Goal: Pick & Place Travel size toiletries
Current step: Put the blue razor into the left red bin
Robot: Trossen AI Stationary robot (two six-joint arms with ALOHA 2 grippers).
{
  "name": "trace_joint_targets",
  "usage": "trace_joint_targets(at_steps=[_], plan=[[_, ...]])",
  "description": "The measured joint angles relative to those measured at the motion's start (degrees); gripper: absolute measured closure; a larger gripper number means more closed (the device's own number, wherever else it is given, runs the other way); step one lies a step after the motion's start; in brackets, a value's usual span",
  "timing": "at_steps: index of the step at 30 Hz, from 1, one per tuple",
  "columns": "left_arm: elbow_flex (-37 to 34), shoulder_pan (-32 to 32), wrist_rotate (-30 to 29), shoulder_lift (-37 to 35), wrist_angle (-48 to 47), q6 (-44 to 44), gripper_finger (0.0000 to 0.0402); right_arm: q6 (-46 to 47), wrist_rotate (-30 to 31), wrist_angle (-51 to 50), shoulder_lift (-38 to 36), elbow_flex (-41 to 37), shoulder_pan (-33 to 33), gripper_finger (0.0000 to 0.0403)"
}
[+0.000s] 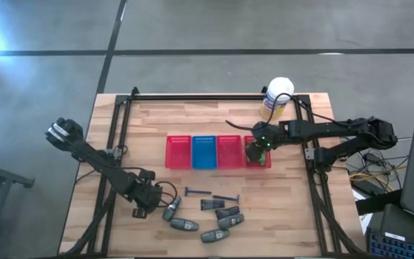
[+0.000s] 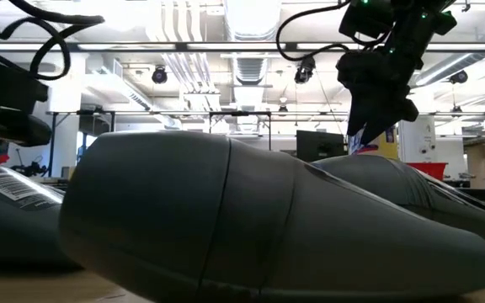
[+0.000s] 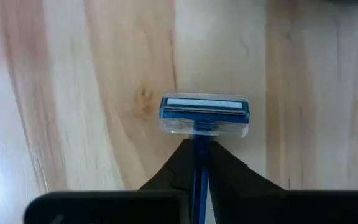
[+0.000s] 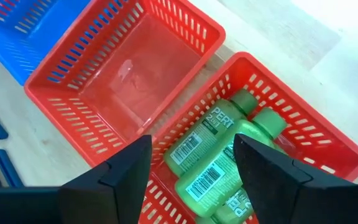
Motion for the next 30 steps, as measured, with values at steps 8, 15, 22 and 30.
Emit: trace_joint_targets(at_steps=[8,15,22,30], plan=[[-0.2,0.8,-10.2,-5.8,-0.6,-19.0,0.0375,4.0,0.0,1.1,0.0,0.0,0.0,0.0151],[1.5,5.3,-31.1,-14.8,1.2,-53.1,0.0373,3.6,-0.8,1.2,0.0,0.1,0.0,0.0128],[2.4,22.9,-36.6,-15.5,6.8,-51.5,0.0375,3.6,-2.1,1.8,-0.5,1.0,1.8,0.0104],[4.6,44.5,-17.0,-10.9,8.2,-34.5,0.037,3.6,-1.4,2.1,-0.7,1.0,4.2,0.0076]])
